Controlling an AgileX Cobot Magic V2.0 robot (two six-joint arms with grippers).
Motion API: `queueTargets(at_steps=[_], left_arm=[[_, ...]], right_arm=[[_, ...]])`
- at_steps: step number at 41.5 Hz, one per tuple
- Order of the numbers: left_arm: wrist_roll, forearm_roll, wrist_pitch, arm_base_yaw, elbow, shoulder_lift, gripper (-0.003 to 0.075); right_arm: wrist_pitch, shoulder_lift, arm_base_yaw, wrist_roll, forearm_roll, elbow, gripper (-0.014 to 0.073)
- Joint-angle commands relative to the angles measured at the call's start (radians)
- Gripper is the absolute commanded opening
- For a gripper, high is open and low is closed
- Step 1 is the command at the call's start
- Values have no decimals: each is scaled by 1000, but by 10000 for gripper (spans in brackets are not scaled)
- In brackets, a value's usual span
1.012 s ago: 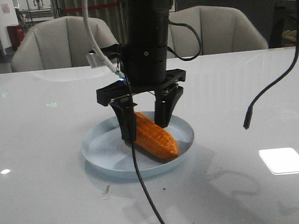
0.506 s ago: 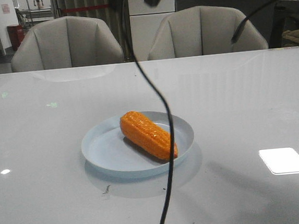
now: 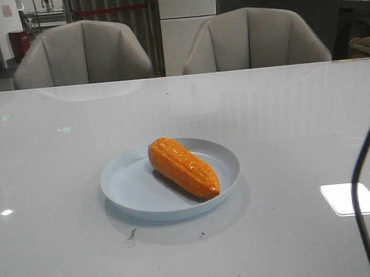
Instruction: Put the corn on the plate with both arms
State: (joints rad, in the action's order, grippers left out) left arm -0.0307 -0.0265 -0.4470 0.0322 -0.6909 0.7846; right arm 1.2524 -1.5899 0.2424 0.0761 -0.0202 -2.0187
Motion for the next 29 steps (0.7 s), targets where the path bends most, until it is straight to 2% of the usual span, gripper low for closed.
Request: queueTargets(at_steps=[1, 10, 18, 24, 29], left_arm=[[13, 8, 80, 1, -29, -7, 422], [13, 8, 80, 1, -29, -7, 422], [13, 8, 80, 1, -29, -7, 422], [13, 8, 76, 1, -29, -7, 422], [13, 8, 76, 1, -29, -7, 422]], right_arm=[[-95, 167, -51, 0, 13, 144, 569], [-312, 499, -206, 0, 20, 585, 569], [-385, 756, -369, 0, 29, 930, 569], [-417, 891, -378, 0, 12, 1137, 569], [-428, 961, -378, 0, 12, 1237, 569]])
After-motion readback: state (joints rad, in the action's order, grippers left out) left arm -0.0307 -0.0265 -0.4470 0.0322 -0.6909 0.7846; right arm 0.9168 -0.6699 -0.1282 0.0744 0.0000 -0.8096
